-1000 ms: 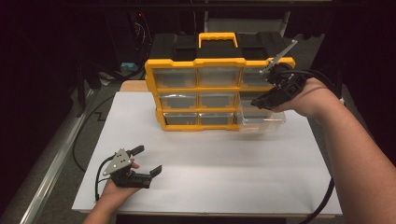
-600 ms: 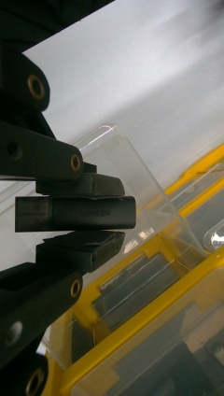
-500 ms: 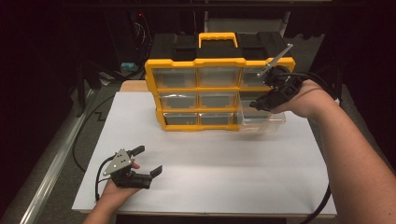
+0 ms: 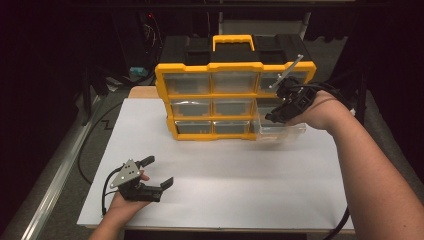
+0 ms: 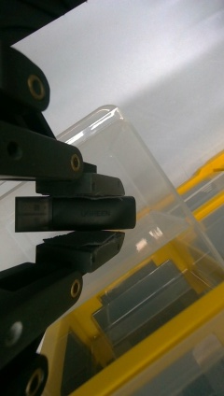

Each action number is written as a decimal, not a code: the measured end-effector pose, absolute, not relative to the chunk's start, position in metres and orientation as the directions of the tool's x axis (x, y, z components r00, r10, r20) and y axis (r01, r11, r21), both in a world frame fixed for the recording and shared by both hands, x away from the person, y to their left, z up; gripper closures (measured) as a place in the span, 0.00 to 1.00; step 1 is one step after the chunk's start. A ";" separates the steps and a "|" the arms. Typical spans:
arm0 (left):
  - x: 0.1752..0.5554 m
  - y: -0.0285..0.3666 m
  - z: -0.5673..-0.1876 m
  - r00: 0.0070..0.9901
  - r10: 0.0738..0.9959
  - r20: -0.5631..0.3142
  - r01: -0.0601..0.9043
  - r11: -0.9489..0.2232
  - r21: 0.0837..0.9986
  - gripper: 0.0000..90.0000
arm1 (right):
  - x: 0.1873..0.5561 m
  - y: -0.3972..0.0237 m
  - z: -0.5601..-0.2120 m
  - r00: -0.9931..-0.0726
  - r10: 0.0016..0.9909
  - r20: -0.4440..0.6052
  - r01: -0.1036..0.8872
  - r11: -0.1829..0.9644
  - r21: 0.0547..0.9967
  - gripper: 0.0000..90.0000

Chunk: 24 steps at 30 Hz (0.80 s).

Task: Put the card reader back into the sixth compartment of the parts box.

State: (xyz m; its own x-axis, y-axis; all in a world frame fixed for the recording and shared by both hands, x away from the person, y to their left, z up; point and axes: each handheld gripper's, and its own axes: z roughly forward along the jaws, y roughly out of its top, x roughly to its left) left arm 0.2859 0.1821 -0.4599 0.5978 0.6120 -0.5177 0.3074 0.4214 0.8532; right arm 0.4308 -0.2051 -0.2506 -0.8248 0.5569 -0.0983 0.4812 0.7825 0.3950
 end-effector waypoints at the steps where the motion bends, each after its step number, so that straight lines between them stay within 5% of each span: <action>1: 0.286 0.182 -0.460 0.598 0.612 -0.518 0.308 0.421 0.853 0.00 | 0.431 -0.205 -0.252 -0.824 0.558 -0.099 0.483 0.783 0.392 0.82; 24: 0.285 0.183 -0.458 0.598 0.605 -0.526 0.302 0.438 0.847 0.00 | 0.432 -0.209 -0.250 -0.825 0.560 -0.078 0.488 0.775 0.401 0.82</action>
